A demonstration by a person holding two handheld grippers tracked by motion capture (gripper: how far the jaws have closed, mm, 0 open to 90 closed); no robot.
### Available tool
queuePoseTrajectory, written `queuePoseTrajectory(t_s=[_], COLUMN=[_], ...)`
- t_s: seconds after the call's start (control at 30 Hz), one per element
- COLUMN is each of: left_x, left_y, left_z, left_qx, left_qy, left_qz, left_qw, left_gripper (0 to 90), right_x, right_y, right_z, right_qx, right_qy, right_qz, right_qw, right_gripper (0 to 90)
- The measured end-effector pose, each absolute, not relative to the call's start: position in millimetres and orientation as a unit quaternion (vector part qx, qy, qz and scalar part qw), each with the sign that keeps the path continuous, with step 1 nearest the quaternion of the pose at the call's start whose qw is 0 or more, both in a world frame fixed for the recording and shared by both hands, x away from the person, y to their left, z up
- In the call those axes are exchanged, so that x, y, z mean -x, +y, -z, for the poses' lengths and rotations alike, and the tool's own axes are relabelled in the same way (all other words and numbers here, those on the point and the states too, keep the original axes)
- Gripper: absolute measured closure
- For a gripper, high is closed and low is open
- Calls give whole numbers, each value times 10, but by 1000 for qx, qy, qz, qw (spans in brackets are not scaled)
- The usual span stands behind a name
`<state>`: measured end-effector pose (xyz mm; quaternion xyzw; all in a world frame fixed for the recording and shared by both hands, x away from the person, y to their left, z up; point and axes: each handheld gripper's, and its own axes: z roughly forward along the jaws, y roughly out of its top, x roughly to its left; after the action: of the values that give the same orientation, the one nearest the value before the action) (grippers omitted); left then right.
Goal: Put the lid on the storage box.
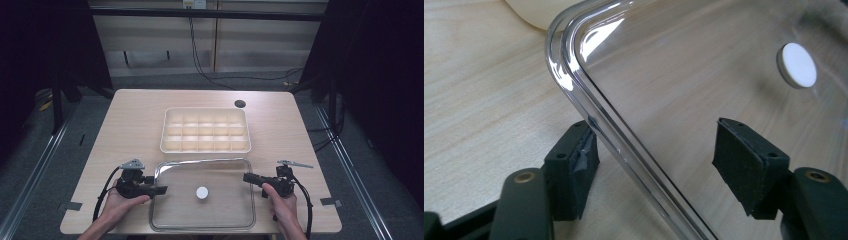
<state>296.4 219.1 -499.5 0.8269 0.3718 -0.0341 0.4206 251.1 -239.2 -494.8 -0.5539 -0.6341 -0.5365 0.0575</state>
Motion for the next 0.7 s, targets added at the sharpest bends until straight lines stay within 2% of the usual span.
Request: queuePoseTrajectory(t_s=[0.3,0.7], left_x=[-2955,-2947], left_y=[2264,2260], left_z=[4911,4780], left_qx=[-807,-806], left_qy=[370,364], left_qz=[50,33], left_qw=[457,466], left_gripper=[493,545], right_x=[-2512,-2518], right_y=[-2389,-2377], right_z=[4933,4865], right_qx=[560,555], right_qy=[-641,-642], right_qz=[524,529], right_qw=[39,16], right_gripper=[711,694])
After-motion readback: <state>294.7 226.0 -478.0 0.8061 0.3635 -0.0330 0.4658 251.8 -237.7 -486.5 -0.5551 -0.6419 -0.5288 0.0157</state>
